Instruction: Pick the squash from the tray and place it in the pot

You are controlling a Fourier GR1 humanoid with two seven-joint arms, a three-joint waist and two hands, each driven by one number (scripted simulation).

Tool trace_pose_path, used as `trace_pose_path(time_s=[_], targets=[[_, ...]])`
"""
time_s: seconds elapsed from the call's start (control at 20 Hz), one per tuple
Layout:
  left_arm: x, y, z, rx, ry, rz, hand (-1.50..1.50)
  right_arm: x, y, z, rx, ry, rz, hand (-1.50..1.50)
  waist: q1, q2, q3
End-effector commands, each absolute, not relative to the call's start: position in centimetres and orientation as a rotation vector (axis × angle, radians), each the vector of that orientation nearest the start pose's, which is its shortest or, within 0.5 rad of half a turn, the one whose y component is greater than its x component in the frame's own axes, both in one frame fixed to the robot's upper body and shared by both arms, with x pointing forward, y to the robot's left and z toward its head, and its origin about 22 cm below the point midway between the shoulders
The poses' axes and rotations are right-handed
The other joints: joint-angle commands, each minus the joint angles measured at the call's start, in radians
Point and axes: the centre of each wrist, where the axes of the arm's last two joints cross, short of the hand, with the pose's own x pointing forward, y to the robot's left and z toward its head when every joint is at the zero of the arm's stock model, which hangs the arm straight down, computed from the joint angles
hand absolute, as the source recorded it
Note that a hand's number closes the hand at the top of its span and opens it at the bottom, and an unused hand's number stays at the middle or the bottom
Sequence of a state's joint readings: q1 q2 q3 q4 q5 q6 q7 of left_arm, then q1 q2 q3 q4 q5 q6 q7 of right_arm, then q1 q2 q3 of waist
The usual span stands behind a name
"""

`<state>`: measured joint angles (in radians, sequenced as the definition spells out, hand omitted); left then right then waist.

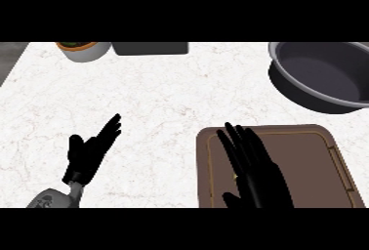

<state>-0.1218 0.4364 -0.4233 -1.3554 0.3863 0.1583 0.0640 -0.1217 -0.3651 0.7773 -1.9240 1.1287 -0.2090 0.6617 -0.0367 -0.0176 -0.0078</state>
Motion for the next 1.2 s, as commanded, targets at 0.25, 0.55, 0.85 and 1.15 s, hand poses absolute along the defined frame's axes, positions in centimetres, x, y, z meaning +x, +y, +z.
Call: trace_pose_path(time_s=[0.25,0.55,0.85,1.15], targets=[[25.1,26.6,-2.0,-0.045,-1.263,-0.28,0.0,15.8,-4.1,10.1,-1.057,-1.265,0.903,-1.5,0.037,0.014,0.006],[25.7,24.4,-2.6,-0.054,-1.267,-0.284,0.0,18.9,-5.9,6.9,-1.014,-0.941,1.036,-1.5,0.036,0.02,0.007],[26.4,24.8,-1.5,-0.064,-1.289,-0.289,0.0,18.9,-9.3,6.3,-1.08,-0.922,1.035,-1.5,0.034,0.017,0.008],[25.1,24.5,-2.4,-0.043,-1.278,-0.281,0.0,18.9,-12.7,9.6,-1.095,-1.03,1.024,-1.5,0.036,0.017,0.008]])
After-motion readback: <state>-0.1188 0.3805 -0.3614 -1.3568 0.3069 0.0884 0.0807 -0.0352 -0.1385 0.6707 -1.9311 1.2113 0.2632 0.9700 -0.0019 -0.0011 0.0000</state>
